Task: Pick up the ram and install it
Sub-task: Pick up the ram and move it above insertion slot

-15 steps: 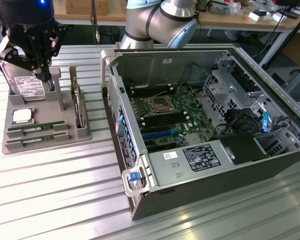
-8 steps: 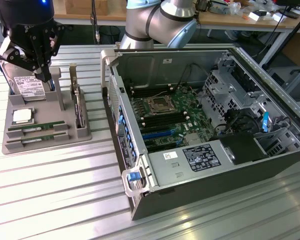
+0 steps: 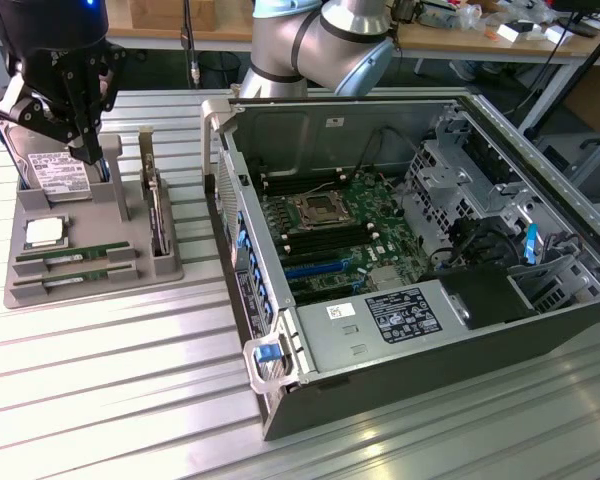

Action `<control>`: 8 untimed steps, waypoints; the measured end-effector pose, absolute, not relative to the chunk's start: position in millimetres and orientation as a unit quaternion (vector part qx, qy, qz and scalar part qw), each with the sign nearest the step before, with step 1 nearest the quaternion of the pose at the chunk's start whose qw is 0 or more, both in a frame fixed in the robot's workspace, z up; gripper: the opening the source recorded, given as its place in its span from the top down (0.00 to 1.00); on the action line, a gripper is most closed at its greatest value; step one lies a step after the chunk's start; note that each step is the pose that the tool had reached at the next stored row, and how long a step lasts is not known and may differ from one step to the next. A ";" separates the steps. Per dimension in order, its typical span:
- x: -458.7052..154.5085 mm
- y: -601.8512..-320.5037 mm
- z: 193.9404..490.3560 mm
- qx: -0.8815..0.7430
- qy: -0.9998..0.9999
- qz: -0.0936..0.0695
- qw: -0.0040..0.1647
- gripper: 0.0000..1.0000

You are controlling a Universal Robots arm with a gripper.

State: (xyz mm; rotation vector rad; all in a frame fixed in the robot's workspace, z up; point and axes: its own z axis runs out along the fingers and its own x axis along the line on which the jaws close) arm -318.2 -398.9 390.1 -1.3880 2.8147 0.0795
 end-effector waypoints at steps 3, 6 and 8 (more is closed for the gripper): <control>-318.2 -398.9 390.1 -0.452 0.892 0.025 0.001 0.89; -318.2 -398.9 390.1 -0.466 0.884 0.025 0.000 0.89; -318.2 -398.9 390.1 -0.473 0.880 0.025 0.000 0.89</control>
